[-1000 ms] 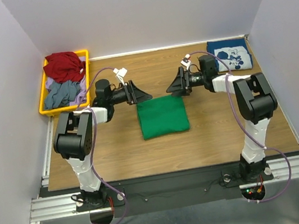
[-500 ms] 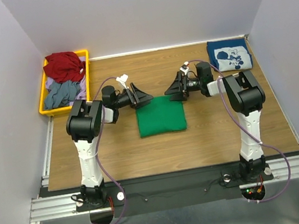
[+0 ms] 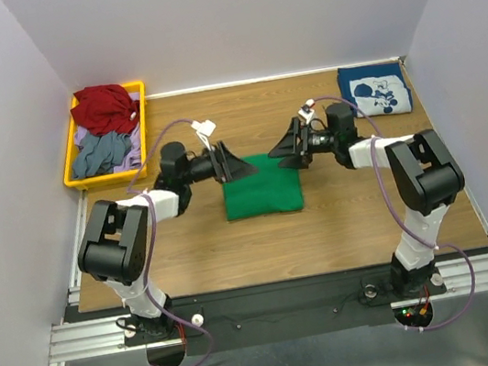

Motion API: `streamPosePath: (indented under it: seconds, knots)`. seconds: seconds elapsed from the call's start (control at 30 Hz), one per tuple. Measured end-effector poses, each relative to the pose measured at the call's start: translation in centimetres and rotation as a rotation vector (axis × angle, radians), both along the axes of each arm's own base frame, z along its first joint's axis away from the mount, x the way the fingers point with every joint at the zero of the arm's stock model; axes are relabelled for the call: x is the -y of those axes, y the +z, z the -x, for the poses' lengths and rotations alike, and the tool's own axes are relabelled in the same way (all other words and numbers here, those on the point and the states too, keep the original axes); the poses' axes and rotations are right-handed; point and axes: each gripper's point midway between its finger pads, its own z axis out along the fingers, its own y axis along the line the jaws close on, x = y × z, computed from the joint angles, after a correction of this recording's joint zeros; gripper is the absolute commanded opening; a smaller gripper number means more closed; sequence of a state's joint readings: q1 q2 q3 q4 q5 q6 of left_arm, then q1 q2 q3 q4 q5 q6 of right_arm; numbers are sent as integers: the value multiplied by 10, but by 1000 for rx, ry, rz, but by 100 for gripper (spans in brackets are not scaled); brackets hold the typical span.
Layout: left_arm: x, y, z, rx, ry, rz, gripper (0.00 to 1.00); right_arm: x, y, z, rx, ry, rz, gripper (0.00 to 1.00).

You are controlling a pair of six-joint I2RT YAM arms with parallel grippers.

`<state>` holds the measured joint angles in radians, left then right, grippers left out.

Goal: Fold and stack the t-shirts
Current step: Fold the tshirt

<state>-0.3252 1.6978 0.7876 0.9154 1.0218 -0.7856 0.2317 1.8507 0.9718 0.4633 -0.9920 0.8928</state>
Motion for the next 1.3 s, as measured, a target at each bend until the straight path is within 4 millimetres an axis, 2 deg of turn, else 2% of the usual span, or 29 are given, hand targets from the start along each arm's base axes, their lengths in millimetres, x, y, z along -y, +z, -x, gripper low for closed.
streamPosePath:
  seconds: [0.07, 0.13, 0.17, 0.3, 0.33, 0.4, 0.53, 0.63, 0.7, 0.73, 0.83, 0.87, 0.9, 0.97, 1.07, 1.13, 1.2, 1.3]
  knots:
    - [15, -12, 27, -30, -66, -3, 85, -7, -7, 12, -34, 16, -4, 90]
    - [21, -34, 44, -101, -98, -19, 80, -12, -22, 24, -90, 30, 1, 84]
    - [22, -51, 50, -166, -102, -35, 73, -12, -32, 29, -126, 33, 6, 82]
    - [15, -98, 44, -312, -65, -79, 67, -9, -73, 38, -247, 26, 31, 72]
    - [11, -110, 41, -343, -48, -89, 66, -8, -80, 38, -267, 25, 33, 72]
    - [3, -119, 34, -368, -26, -91, 66, -6, -85, 36, -270, 28, 25, 71]
    - [-12, -121, 15, -343, 27, -106, 69, -3, -86, 35, -252, 25, 31, 71]
    - [-18, -115, 17, -323, 33, -128, 71, 0, -77, 38, -226, 30, 54, 71]
    - [-21, -95, 22, -265, 34, -129, 71, 3, -62, 39, -196, 25, 69, 71]
    - [-21, -82, 27, -228, 27, -123, 71, 4, -47, 41, -164, 28, 68, 70]
    - [-14, -44, 43, -111, -12, -92, 71, 4, -15, 43, -86, 35, 50, 68]
    - [-12, -33, 47, -78, -27, -81, 69, 2, -4, 46, -61, 45, 42, 65]
    - [-10, -28, 50, -62, -35, -75, 68, -3, 4, 52, -42, 64, 34, 63]
    - [-6, -28, 53, -59, -52, -72, 66, -13, 8, 61, -40, 97, 30, 56]
    - [-6, -52, 52, -148, -49, -91, 61, -31, -5, 83, -77, 165, 40, 52]
    - [-7, -72, 51, -209, -45, -109, 59, -37, -29, 103, -143, 208, 63, 51]
    - [-9, -89, 48, -259, -30, -127, 58, -35, -55, 112, -205, 221, 94, 50]
    - [-15, -116, 44, -337, -12, -159, 55, -21, -95, 110, -314, 185, 141, 47]
